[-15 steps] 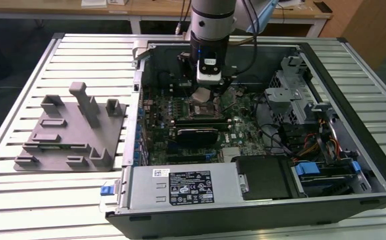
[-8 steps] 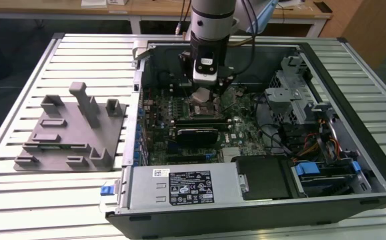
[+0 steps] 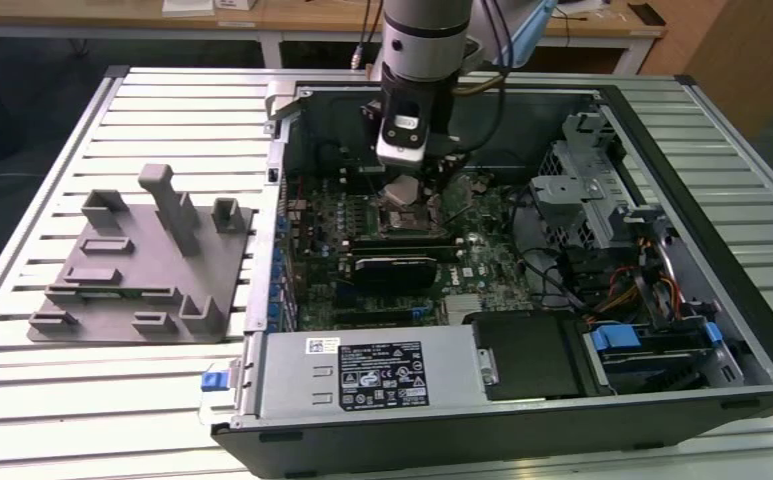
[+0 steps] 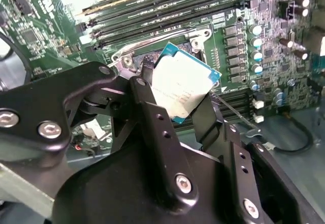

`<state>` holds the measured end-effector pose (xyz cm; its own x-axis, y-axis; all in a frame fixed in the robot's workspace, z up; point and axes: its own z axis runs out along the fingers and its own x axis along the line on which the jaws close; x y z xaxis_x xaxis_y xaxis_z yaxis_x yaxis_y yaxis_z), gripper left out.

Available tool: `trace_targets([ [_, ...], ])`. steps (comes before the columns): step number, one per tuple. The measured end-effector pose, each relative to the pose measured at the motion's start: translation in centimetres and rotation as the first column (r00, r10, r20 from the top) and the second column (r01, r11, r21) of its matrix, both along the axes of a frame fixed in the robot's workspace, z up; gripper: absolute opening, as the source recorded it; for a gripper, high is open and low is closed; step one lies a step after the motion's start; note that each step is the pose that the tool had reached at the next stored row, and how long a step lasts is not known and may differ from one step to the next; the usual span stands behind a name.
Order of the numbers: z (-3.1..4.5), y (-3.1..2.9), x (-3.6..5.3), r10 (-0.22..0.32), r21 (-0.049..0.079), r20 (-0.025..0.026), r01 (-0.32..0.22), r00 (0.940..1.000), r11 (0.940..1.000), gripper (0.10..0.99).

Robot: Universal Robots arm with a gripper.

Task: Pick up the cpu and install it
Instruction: 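Place the cpu into insertion slot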

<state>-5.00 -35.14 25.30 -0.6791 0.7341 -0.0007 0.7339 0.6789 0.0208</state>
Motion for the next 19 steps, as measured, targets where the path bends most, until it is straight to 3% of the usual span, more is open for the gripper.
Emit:
trace_targets([
  [6,-0.03,0.0,0.0,-0.077,0.0,0.0,0.077,0.997,0.997,0.549],
  [11,-0.05,0.0,0.0,-0.142,0.0,0.0,0.142,0.9899,0.9899,0.549],
  [15,-0.08,0.0,0.0,-0.197,0.0,0.0,0.197,0.9805,0.9805,0.549],
  [19,-0.13,0.0,0.0,-0.264,0.0,0.0,0.264,0.9646,0.9646,0.549],
])
